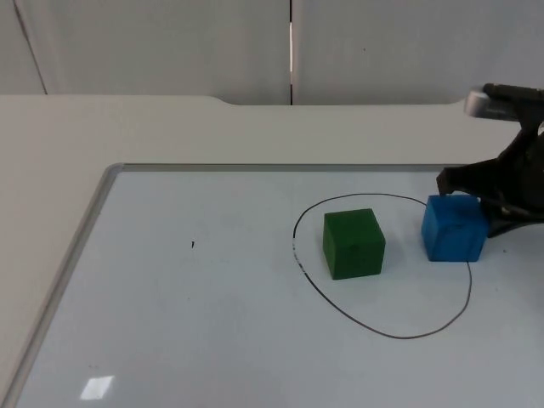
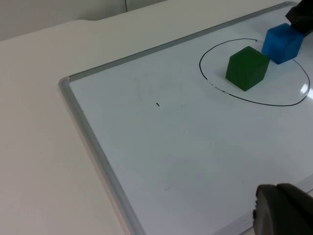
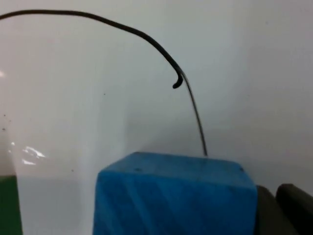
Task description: Push the two cubes into the marked area.
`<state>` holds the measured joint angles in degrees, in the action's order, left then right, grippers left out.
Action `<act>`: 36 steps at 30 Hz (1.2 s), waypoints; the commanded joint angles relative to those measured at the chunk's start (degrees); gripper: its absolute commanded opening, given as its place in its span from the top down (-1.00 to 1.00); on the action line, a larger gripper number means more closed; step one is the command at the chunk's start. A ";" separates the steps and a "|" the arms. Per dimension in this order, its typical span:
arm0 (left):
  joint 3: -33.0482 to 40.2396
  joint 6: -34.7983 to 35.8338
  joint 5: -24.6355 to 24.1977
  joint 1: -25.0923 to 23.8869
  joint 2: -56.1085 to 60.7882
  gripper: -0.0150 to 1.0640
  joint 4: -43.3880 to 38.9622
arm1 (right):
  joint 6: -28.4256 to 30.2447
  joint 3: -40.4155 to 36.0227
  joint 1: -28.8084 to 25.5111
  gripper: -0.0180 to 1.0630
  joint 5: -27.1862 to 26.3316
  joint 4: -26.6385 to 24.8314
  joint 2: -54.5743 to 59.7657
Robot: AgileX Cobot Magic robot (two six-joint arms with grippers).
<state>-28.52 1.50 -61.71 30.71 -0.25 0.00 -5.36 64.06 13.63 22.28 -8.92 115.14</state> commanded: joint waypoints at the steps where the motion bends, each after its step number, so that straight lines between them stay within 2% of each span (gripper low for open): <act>1: 0.16 0.51 0.04 -0.16 0.25 0.98 -0.31 | -0.02 0.36 0.90 0.82 -0.81 -0.60 -0.04; 13: 0.16 0.51 0.04 -0.16 0.25 0.98 -0.31 | 0.23 0.36 4.26 0.82 -3.03 -0.54 -0.04; 18: 0.16 0.51 0.04 -0.16 0.25 0.98 -0.31 | 0.23 0.36 4.31 0.84 -3.69 -0.66 -0.04; 22: 0.16 0.51 0.04 -0.16 0.25 0.98 -0.31 | 0.23 0.36 4.31 0.97 -3.69 -0.66 -0.04; 36: 0.16 0.51 0.04 -0.16 0.25 0.98 -0.31 | 0.64 0.36 4.31 0.97 -3.69 0.26 -0.15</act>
<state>-28.52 1.50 -61.71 30.71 -0.25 0.00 -5.25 64.06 17.59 19.29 -9.30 115.14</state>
